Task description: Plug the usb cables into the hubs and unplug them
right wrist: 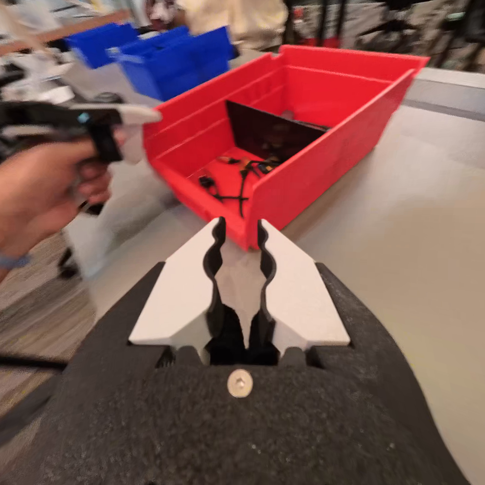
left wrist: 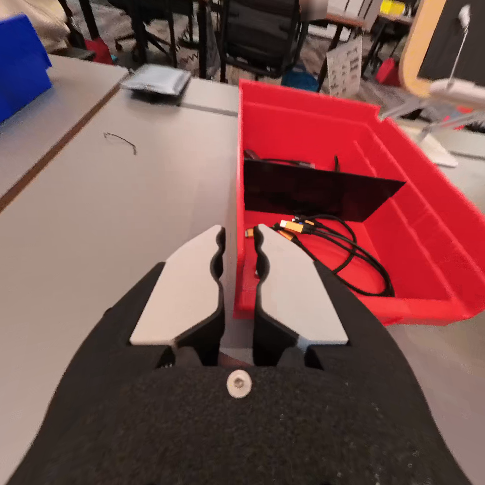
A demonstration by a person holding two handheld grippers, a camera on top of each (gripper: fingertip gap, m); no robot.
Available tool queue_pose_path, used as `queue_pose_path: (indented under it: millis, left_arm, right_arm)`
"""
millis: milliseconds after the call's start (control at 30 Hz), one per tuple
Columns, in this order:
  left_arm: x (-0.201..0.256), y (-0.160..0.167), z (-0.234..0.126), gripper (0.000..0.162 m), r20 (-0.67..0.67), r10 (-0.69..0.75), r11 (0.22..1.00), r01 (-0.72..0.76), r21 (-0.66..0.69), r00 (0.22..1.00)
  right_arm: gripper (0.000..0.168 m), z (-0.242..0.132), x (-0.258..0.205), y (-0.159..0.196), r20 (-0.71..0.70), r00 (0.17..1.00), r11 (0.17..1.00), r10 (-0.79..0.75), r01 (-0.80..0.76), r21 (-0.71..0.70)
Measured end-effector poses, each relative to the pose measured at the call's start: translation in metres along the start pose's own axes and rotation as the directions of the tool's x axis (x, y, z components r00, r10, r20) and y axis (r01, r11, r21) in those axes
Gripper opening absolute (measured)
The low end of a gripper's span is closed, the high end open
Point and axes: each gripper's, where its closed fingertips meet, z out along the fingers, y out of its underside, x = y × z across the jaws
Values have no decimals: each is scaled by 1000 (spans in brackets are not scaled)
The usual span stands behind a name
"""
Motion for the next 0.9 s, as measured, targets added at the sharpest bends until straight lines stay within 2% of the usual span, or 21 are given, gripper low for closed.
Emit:
queue_pose_path:
  millis: [33,100,167,233,367,433,500,600,700,900]
  left_arm:
    - [-1,-8,-8,23,21,-10,999,9,42,1000]
    - [-4,-25,-28,26,81,-26,988,14,152,996]
    - [-5,-34,-50,25,194,-40,972,-7,237,980]
    - [10,-33,-69,24,276,-9,961,-67,268,961]
    - [85,12,-74,20,154,198,965,-220,141,968]
    - [119,39,-68,20,27,198,978,-200,55,980]
    - [145,54,-61,21,-73,196,980,-197,-8,978]
    - [147,58,-51,22,-19,302,953,-302,-25,953]
    - [141,61,-44,21,-6,299,953,-299,-56,954]
    - [132,59,-41,21,12,311,949,-309,-54,951]
  right_arm:
    - [27,-20,-1,3,59,998,1000,-17,17,0]
    - [27,-63,18,8,82,995,998,-57,54,34]
    - [27,-110,58,13,11,996,993,-93,92,70]
    - [27,-160,111,16,-129,989,991,-77,90,100]
    - [31,-266,199,30,-327,944,977,45,28,213]
    - [31,-315,245,52,-463,880,962,106,27,272]
    - [31,-352,289,63,-561,793,938,240,-40,345]
    - [36,-363,328,78,-540,744,901,393,-194,388]
    - [36,-359,348,98,-556,697,886,452,-279,371]
    - [35,-354,349,101,-593,700,913,398,-241,328]
